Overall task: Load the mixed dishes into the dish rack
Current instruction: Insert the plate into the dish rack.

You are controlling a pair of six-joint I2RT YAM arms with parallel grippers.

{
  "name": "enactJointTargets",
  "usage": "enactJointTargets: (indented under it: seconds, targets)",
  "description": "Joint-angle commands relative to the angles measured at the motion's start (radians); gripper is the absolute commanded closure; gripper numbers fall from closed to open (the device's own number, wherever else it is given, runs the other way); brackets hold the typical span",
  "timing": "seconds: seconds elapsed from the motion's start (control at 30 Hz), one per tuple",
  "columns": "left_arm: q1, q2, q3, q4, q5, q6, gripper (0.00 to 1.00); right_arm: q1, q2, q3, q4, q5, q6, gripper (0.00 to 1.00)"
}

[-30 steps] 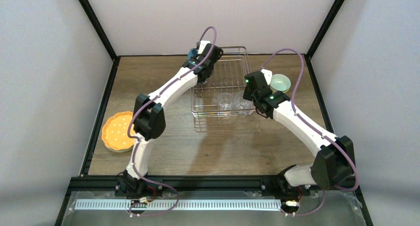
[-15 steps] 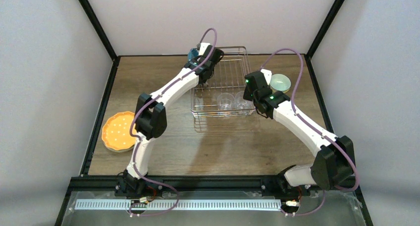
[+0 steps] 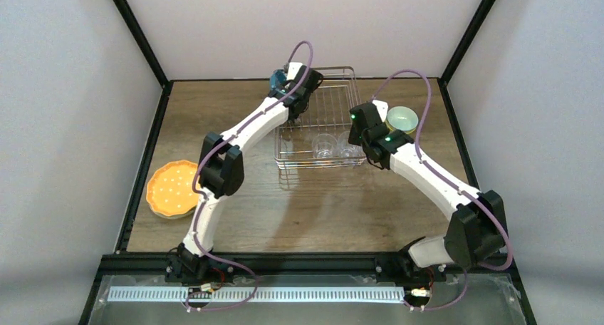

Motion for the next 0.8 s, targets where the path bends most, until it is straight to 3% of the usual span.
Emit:
enactJointTargets:
  seconds: [0.0, 0.2, 0.63, 0.77]
  targets:
    - [0.010, 0.000, 0.054, 0.022, -0.022, -0.028, 0.97, -0.006, 0.019, -0.001, 0.016, 0.008, 0.002, 0.38]
    - [0.020, 0.009, 0.055, 0.004, -0.008, -0.041, 0.92, -0.006, 0.027, -0.001, 0.016, 0.007, 0.006, 0.38]
    - [0.038, 0.012, 0.061, 0.005, -0.002, -0.051, 0.55, -0.005, 0.040, -0.001, 0.018, 0.003, 0.012, 0.38]
    - [0.041, 0.013, 0.069, 0.005, -0.006, -0.051, 0.53, -0.006, 0.043, -0.001, 0.019, 0.000, 0.013, 0.38]
